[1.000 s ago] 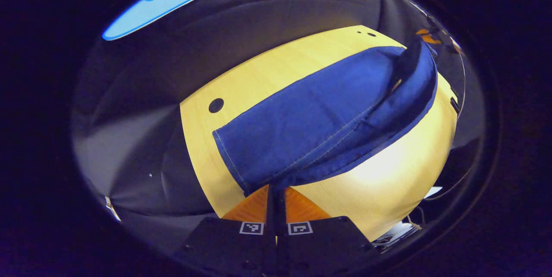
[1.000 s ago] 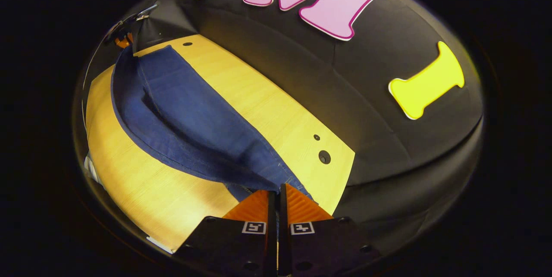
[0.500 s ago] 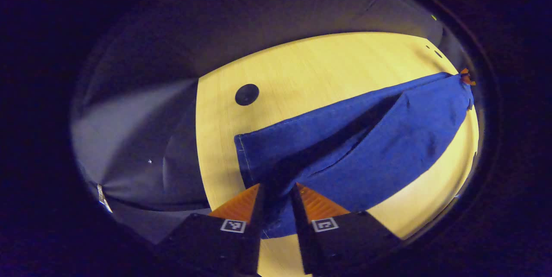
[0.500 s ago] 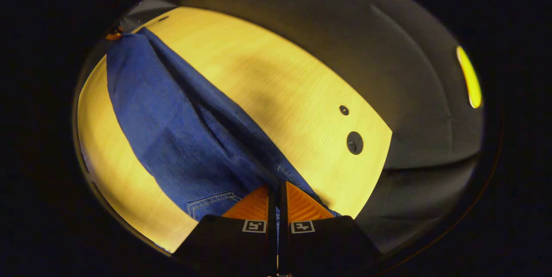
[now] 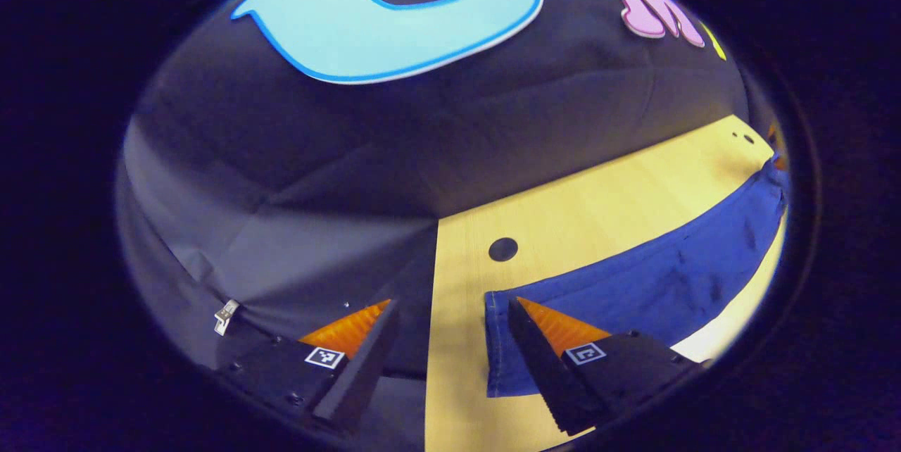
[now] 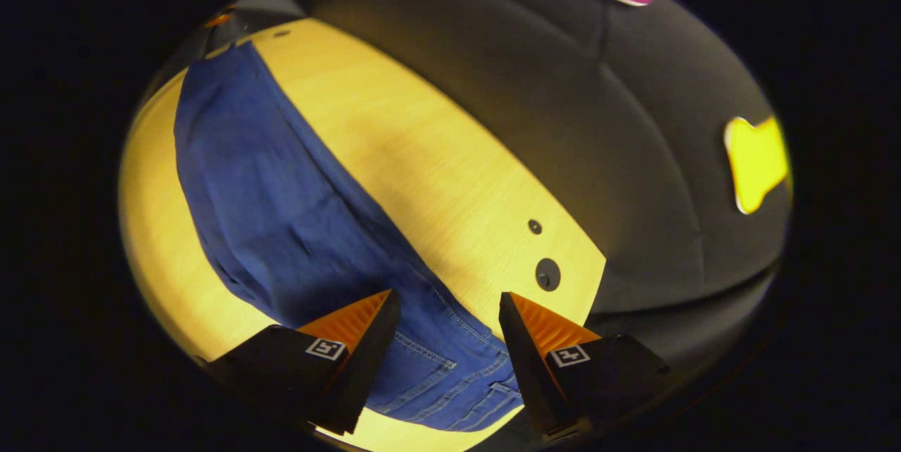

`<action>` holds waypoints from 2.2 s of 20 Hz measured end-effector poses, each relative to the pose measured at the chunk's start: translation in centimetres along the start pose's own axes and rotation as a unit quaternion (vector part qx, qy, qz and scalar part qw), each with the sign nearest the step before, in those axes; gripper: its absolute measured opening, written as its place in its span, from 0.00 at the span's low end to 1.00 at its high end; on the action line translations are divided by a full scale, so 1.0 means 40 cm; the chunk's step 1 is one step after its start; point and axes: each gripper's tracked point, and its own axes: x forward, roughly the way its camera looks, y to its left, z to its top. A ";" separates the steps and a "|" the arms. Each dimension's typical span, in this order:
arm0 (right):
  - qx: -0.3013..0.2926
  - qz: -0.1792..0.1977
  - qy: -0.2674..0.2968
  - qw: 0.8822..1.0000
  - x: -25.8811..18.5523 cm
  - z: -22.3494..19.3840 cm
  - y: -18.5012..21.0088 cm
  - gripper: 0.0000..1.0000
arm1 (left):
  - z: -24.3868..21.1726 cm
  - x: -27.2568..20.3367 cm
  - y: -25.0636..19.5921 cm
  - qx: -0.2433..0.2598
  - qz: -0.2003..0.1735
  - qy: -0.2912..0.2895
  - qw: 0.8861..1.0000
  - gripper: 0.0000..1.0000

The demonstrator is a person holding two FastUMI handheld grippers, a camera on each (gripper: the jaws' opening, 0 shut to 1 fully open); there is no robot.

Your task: Grasp the waist and the cuffs of the jeans and fold them to make the two legs overlap; first hold the waist and fold one-third of the jeans toward the cuffs, then hold the cuffs and fold the remaining one-third in the same direction to finish folding.

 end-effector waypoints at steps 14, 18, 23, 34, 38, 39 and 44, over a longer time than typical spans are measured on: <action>0.669 -0.041 0.047 0.741 -0.071 -0.358 0.043 0.95 | -0.153 -0.447 -0.318 -0.097 -0.111 -0.090 0.985 0.98; 0.751 -0.052 0.071 0.655 -0.019 -0.414 0.053 0.96 | -0.210 -0.440 -0.308 -0.107 -0.106 -0.056 0.987 0.98; 0.788 -0.071 0.017 0.611 -0.003 -0.424 -0.002 0.92 | -0.262 -0.431 -0.288 -0.136 -0.090 -0.028 0.986 0.98; 0.716 -0.093 -0.101 0.684 -0.154 -0.189 -0.099 0.13 | -0.353 -0.425 -0.257 -0.166 -0.081 0.002 0.983 0.99; 0.622 -0.056 -0.175 0.761 -0.241 0.108 -0.055 0.12 | -0.381 -0.433 -0.235 -0.181 -0.081 0.004 0.980 0.99; 0.600 -0.048 -0.188 0.776 -0.256 0.188 -0.026 0.11 | -0.386 -0.437 -0.229 -0.183 -0.081 0.004 0.980 0.99; 0.472 0.026 -0.199 0.858 -0.244 0.474 0.294 0.11 | -0.435 -0.467 -0.172 -0.189 -0.069 0.005 0.980 0.99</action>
